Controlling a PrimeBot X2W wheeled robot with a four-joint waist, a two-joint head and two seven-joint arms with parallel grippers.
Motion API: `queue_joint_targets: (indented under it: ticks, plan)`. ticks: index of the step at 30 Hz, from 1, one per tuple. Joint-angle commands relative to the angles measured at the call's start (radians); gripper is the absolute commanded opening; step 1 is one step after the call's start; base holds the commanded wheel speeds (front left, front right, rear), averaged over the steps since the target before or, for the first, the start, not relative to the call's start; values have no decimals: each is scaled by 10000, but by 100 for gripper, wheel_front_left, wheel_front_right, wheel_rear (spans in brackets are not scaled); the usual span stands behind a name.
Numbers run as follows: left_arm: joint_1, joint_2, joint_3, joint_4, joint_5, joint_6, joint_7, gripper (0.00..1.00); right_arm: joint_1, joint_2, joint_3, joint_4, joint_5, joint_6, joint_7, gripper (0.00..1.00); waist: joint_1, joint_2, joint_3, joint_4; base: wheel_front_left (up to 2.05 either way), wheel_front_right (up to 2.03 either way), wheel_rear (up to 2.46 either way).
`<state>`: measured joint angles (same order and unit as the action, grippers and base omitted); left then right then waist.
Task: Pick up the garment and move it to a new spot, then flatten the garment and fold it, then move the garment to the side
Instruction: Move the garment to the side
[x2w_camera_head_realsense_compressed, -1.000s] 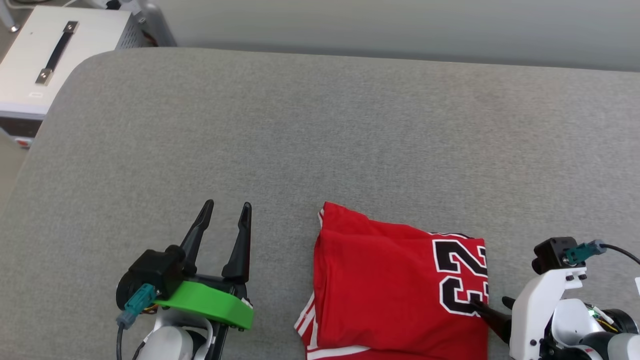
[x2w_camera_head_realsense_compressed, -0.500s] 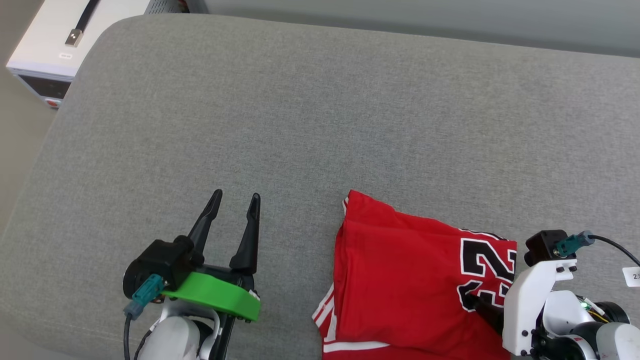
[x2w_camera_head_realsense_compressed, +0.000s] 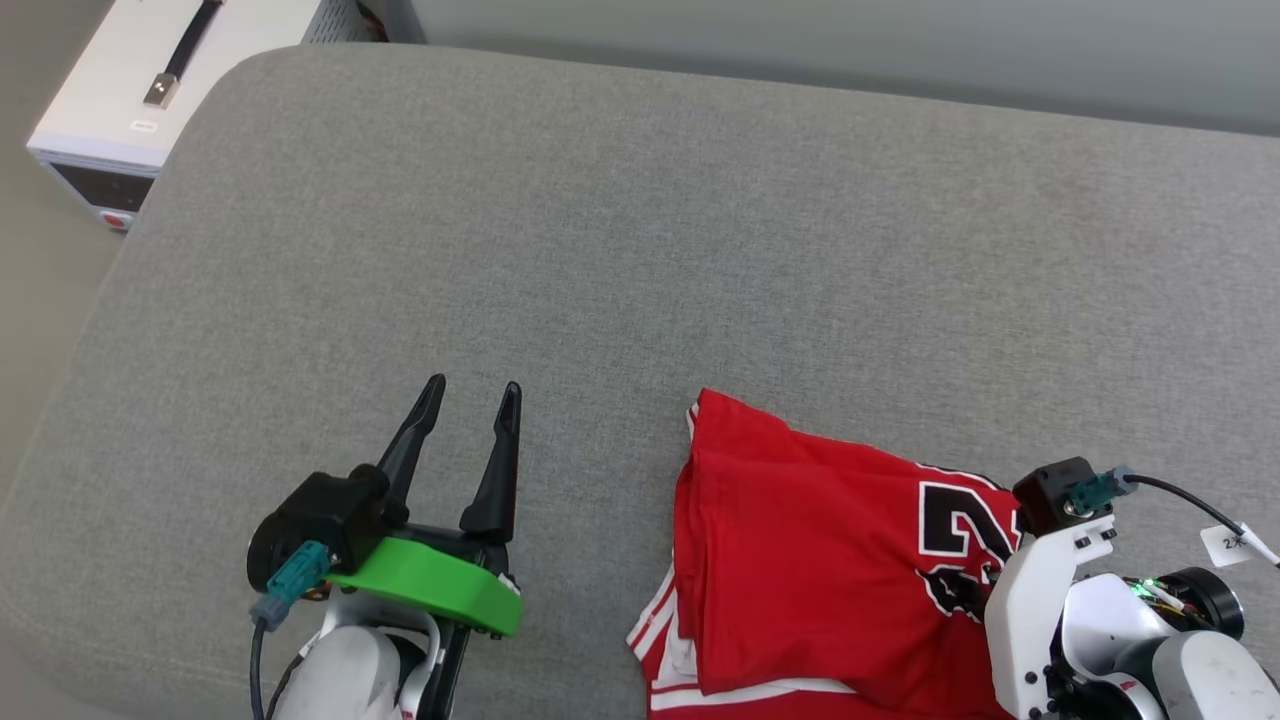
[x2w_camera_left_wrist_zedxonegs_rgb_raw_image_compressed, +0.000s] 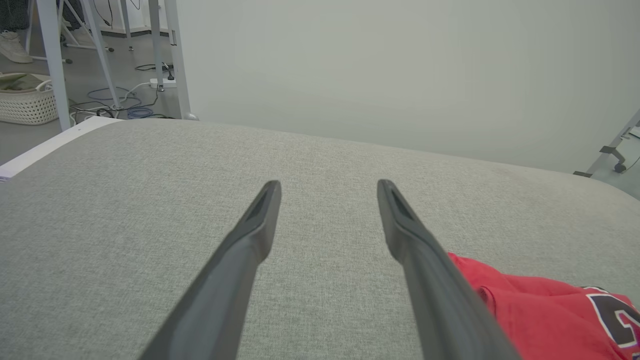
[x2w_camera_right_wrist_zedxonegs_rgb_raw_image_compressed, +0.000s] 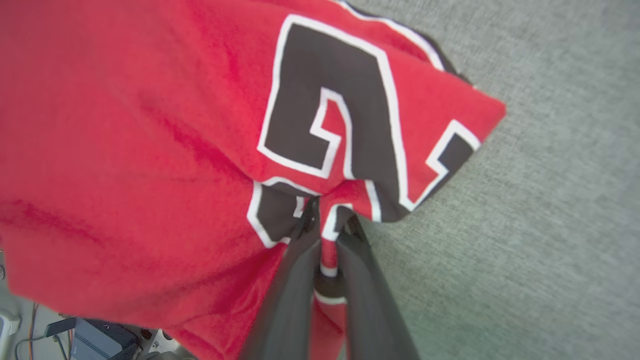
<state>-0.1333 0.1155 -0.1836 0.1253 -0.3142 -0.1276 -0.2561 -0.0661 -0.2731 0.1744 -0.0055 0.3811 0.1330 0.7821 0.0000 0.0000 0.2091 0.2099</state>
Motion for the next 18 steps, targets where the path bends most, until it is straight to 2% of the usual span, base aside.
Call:
queue_joint_targets:
  ticks: [1, 10, 18]
  plan:
    - [21, -22, 14, 27, 116, -30, -57, 100, -146, -251, 90, 61, -120, -23, -180, 0, 0, 0, -263, -216, 0, 0, 0]
    - [247, 55, -93, -1, 66, -30, -57, 100, -350, -2013, 849, -842, -87, -23, -354, 0, 0, 0, -643, -1105, 0, 0, 0]
    - [-17, 127, -678, -84, 156, -31, -57, 100, -615, -4126, 1060, -1481, 210, -23, 79, 0, 0, 0, -333, -2236, 0, 0, 0]
